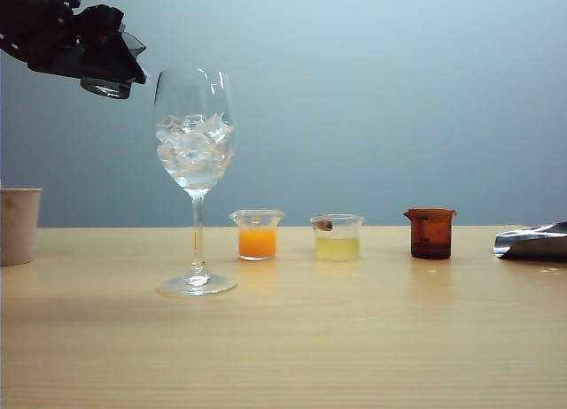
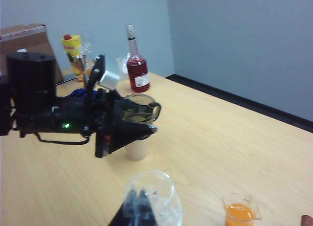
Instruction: Pick up the first measuring cup from the left, pour the coconut rum inside into the goblet, and finally put the measuring cup back in its original place.
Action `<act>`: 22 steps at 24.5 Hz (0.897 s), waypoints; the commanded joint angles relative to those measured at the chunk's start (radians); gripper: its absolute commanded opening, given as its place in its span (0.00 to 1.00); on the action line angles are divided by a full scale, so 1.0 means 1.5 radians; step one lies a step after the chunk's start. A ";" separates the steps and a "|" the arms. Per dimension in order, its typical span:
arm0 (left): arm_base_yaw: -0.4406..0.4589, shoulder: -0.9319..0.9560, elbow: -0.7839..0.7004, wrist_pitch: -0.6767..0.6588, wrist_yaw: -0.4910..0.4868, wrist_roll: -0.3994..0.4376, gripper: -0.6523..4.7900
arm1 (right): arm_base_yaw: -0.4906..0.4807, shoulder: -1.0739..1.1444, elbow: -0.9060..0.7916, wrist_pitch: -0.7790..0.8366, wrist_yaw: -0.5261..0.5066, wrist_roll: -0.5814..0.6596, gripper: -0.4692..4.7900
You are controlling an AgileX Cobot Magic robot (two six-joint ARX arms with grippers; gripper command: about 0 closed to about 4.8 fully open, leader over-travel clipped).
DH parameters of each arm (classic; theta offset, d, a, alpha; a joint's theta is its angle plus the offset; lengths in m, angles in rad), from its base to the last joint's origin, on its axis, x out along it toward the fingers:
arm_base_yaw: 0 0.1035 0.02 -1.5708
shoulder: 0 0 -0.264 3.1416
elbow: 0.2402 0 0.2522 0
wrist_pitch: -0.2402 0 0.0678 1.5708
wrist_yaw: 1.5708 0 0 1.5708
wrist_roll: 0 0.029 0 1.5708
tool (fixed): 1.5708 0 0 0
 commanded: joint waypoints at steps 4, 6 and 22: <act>0.001 -0.007 0.002 0.021 0.070 0.006 0.51 | 0.000 0.008 0.002 -0.002 0.002 -0.002 0.08; 0.001 -0.009 0.002 0.020 0.094 0.033 0.51 | 0.000 0.014 0.005 -0.015 -0.001 -0.002 0.08; 0.001 -0.009 0.002 0.000 0.124 0.168 0.50 | 0.001 0.159 0.139 -0.225 -0.031 -0.022 0.08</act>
